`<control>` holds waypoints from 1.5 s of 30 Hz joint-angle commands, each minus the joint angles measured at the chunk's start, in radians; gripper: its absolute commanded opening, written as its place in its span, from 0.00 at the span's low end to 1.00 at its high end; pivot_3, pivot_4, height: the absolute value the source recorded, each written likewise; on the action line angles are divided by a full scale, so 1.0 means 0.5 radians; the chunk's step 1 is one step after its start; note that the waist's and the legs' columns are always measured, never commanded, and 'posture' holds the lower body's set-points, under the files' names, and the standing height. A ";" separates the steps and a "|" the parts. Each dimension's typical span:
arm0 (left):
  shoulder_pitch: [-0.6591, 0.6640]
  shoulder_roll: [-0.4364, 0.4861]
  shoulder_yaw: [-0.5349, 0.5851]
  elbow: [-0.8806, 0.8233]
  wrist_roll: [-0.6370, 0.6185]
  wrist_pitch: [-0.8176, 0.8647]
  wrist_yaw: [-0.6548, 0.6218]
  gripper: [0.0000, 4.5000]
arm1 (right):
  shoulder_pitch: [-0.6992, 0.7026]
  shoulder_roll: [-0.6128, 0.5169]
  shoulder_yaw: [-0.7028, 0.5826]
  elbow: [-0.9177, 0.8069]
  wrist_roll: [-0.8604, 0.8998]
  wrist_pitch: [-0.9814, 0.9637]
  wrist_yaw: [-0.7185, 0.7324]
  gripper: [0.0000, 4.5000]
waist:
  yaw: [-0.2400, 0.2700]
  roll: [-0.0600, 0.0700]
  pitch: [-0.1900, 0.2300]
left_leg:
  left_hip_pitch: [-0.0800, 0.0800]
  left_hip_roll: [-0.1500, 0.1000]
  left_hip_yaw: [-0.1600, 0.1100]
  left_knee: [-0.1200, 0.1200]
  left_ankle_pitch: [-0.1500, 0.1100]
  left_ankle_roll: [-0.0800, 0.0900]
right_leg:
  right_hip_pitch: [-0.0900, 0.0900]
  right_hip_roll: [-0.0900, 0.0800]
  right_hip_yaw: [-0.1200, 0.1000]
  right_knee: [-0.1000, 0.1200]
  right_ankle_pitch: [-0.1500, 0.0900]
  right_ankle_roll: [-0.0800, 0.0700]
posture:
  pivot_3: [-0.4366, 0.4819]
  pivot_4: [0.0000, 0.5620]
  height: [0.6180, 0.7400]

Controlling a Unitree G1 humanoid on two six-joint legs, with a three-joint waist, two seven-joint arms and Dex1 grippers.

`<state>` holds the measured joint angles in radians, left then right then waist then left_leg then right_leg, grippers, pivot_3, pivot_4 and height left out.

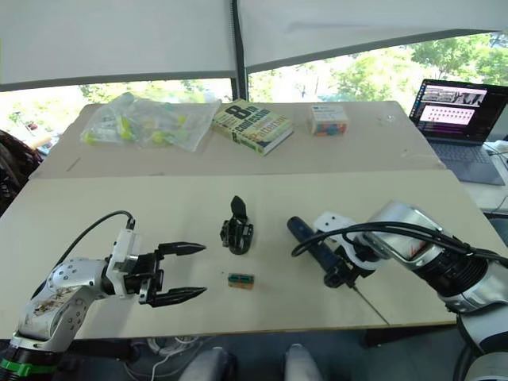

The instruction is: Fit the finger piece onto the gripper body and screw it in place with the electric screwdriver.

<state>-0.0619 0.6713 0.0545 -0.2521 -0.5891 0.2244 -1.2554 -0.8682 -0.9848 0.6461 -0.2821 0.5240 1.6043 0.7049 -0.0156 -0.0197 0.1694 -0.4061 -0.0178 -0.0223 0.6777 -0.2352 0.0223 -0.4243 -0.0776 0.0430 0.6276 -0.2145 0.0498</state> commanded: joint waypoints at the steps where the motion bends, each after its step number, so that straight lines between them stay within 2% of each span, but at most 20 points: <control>1: 0.016 0.003 0.012 -0.071 -0.020 -0.015 0.007 1.00 | 0.037 0.025 -0.017 0.012 -0.010 0.012 -0.017 0.73 | 0.000 -0.003 -0.002 | 0.000 0.000 0.000 0.000 0.000 0.000 | 0.000 0.000 0.000 0.000 0.000 0.000 | 0.48 0.27 1.00; 5: 0.005 0.017 0.011 -0.061 -0.022 -0.010 -0.011 1.00 | 0.048 0.017 -0.009 0.039 -0.048 -0.043 -0.014 0.43 | 0.000 -0.006 -0.004 | 0.001 0.000 0.000 0.000 0.000 0.000 | 0.001 0.000 0.000 0.000 0.000 0.000 | 0.48 0.27 1.00; 8: -0.015 0.028 0.018 -0.043 -0.026 -0.003 -0.024 1.00 | 0.067 -0.025 -0.077 0.057 -0.069 -0.131 0.015 0.43 | 0.000 -0.008 -0.005 | 0.001 0.000 0.000 0.000 0.000 0.000 | 0.001 0.000 0.000 0.000 0.000 0.000 | 0.48 0.27 1.00; 13: -0.061 0.057 0.030 0.019 -0.023 -0.010 -0.073 1.00 | 0.191 -0.141 -0.573 0.071 0.035 -0.293 0.156 0.43 | 0.003 -0.007 -0.003 | -0.001 -0.001 0.000 0.001 0.000 0.000 | 0.000 -0.001 0.000 0.000 0.000 0.000 | 0.48 0.27 1.00; 18: -0.161 0.066 0.027 0.150 0.000 -0.055 -0.141 1.00 | 0.375 -0.009 -1.431 0.073 0.406 -0.330 0.347 0.43 | 0.005 -0.005 -0.001 | -0.003 0.000 0.000 -0.001 0.000 0.000 | -0.002 0.001 0.000 0.000 0.000 0.000 | 0.48 0.27 1.00; 21: -0.210 0.069 0.022 0.234 0.024 -0.094 -0.191 1.00 | 0.525 0.072 -1.756 -0.040 0.543 -0.484 0.413 0.43 | 0.007 -0.005 -0.001 | -0.002 0.000 -0.002 -0.001 -0.001 0.001 | 0.000 0.002 -0.001 0.000 0.000 0.000 | 0.48 0.27 1.00; 23: -0.240 0.078 0.013 0.315 0.051 -0.137 -0.243 1.00 | 0.636 0.264 -2.057 -0.161 0.697 -0.662 0.405 0.43 | 0.007 -0.006 -0.001 | -0.002 0.000 -0.002 -0.002 -0.001 0.001 | 0.001 0.002 -0.001 0.000 0.000 0.001 | 0.48 0.27 1.00; 25: -0.259 0.096 -0.009 0.401 0.110 -0.210 -0.304 1.00 | 0.777 0.410 -2.176 -0.329 0.721 -0.926 0.428 0.43 | 0.006 -0.005 -0.001 | -0.003 0.000 -0.002 -0.001 -0.001 0.002 | 0.001 0.002 0.000 0.000 0.000 0.001 | 0.48 0.27 1.00; 27: -0.263 0.102 -0.034 0.473 0.175 -0.307 -0.366 1.00 | 0.908 0.443 -2.130 -0.484 0.710 -1.090 0.499 0.43 | 0.006 -0.005 -0.001 | -0.003 -0.001 -0.002 -0.001 -0.001 0.002 | 0.001 0.002 0.000 0.001 0.000 0.002 | 0.48 0.27 1.00; 30: -0.270 0.071 -0.044 0.558 0.220 -0.397 -0.380 1.00 | 1.038 0.734 -2.069 -0.670 0.687 -1.456 0.423 0.43 | -0.001 -0.007 -0.001 | -0.001 0.000 -0.002 -0.001 -0.001 0.001 | 0.001 0.002 0.000 0.000 0.000 0.002 | 0.48 0.27 1.00; 34: -0.234 0.058 -0.095 0.600 0.293 -0.487 -0.388 1.00 | 1.216 1.000 -1.741 -0.792 0.513 -2.003 0.665 0.43 | -0.003 -0.006 -0.001 | -0.001 0.000 -0.001 -0.001 -0.001 0.001 | 0.000 0.001 0.001 0.003 0.000 0.002 | 0.48 0.27 1.00; 36: -0.229 0.008 -0.101 0.621 0.305 -0.507 -0.331 1.00 | 1.269 1.072 -1.500 -0.697 0.295 -2.386 0.871 0.43 | -0.003 -0.006 -0.001 | 0.000 0.000 -0.001 -0.001 -0.001 0.001 | 0.001 0.001 0.001 0.003 0.000 0.002 | 0.48 0.27 1.00; 39: -0.234 -0.045 -0.123 0.639 0.329 -0.515 -0.295 1.00 | 1.242 1.182 -1.344 -0.521 0.163 -2.700 0.960 0.43 | -0.001 -0.006 0.000 | 0.001 -0.001 -0.001 0.001 -0.001 0.001 | 0.002 0.001 0.001 0.003 0.000 0.002 | 0.48 0.27 1.00; 45: -0.274 -0.150 -0.219 0.731 0.423 -0.570 -0.248 1.00 | 1.114 1.283 -1.179 -0.187 0.095 -2.933 1.054 0.43 | 0.002 -0.007 -0.001 | 0.004 -0.001 -0.001 0.001 -0.001 0.001 | 0.003 0.001 0.000 0.005 0.001 0.001 | 0.48 0.27 1.00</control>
<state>-0.1852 0.5985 -0.0497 0.1127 -0.3860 -0.0391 -1.3855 -0.2898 -0.3503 0.0549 -0.3698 0.5667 0.1910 1.2207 -0.0145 -0.0232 0.1690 -0.4042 -0.0182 -0.0232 0.6780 -0.2355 0.0227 -0.4235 -0.0771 0.0430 0.6305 -0.2138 0.0498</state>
